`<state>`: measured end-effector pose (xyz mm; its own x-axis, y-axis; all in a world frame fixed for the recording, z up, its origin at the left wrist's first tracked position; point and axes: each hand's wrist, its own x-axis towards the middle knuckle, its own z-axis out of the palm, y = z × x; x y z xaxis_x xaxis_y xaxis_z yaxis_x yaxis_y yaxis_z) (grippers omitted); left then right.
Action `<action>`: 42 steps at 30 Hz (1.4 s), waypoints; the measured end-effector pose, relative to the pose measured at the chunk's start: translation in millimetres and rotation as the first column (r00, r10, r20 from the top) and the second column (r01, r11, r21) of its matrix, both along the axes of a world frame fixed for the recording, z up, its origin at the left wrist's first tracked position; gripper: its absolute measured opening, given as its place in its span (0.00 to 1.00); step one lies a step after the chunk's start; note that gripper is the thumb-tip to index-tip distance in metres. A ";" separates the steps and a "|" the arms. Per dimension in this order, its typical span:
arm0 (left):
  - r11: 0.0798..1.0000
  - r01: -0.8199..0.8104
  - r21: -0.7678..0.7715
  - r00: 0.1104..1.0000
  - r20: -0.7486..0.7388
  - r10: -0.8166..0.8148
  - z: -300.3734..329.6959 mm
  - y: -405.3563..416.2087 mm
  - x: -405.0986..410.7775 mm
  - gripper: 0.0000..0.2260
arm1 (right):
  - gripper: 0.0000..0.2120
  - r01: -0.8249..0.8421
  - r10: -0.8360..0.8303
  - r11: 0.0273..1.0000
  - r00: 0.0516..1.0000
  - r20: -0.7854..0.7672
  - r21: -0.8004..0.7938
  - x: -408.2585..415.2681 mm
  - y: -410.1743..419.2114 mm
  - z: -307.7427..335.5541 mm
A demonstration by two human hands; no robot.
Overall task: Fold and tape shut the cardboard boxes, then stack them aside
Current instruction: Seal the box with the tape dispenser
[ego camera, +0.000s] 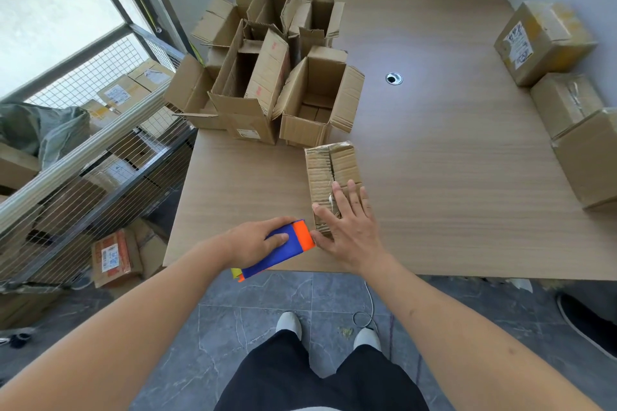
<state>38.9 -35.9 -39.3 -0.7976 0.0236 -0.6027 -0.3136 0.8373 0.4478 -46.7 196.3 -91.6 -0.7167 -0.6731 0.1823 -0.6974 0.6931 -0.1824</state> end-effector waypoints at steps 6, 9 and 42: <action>0.999 -0.030 -0.019 0.999 0.022 0.030 -20.4 -11.1 17.0 0.21 | 0.23 0.050 -0.054 0.997 0.996 0.075 0.058 1.4 2.5 3.6; 0.996 -0.063 -0.055 0.995 -0.084 0.059 -29.1 -9.0 19.3 0.23 | 0.24 0.062 -0.073 0.994 0.990 0.124 0.085 3.5 2.0 7.3; 0.998 0.007 0.061 0.663 -0.748 0.041 -21.3 57.9 -3.5 0.11 | 0.52 0.035 -0.070 0.995 0.922 0.381 0.098 -0.6 13.6 41.5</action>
<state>35.4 22.0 -60.7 -0.9798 0.0181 0.1992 0.1331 0.8023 0.5819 -47.3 209.9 -50.1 -0.7549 -0.6331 -0.1714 -0.5479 0.7524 -0.3657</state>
